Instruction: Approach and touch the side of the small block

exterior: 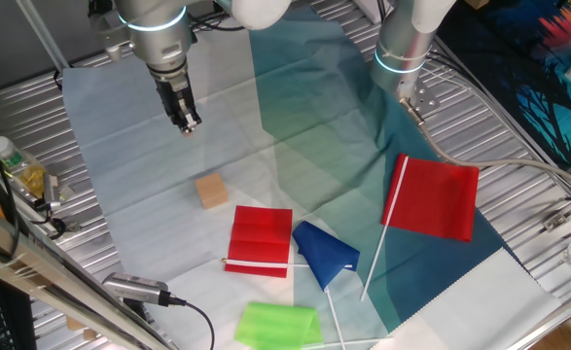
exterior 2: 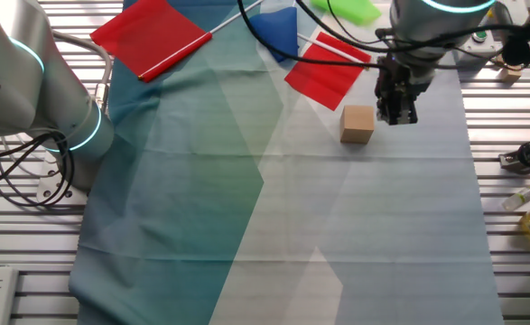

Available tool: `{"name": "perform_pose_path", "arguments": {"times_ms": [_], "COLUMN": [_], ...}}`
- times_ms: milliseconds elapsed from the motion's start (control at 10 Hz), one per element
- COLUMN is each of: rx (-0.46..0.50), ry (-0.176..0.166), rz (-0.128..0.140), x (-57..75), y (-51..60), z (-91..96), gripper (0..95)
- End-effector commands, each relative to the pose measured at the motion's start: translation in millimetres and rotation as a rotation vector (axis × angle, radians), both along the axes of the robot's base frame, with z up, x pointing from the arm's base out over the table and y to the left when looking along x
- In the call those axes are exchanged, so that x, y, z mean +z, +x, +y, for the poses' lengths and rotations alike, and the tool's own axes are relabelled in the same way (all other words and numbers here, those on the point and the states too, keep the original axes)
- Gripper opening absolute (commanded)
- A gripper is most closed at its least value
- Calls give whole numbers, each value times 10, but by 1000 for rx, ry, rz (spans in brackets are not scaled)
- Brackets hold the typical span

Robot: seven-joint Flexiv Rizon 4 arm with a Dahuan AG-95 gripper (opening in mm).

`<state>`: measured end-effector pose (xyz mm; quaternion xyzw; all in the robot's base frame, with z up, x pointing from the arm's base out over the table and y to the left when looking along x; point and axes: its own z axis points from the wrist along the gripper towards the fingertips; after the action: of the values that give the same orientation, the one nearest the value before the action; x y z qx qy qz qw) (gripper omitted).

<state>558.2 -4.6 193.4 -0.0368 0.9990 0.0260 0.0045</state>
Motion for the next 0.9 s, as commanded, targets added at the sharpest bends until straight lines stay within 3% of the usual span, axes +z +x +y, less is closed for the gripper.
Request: {"name": "perform_pose_path", "arguments": {"times_ms": [100,300,400,600,700,900], "rx": [7,-14,-45,-113,-131,-131], "ry": [55,61,55,5,8,13], "rz": [83,119,108,51,32,34], "x": [-6,-6,-6,-6,-6,-6], "y": [33,33,33,33,33,33], "z": [5,5,5,5,5,5], "gripper": [0,0,0,0,0,0]}}
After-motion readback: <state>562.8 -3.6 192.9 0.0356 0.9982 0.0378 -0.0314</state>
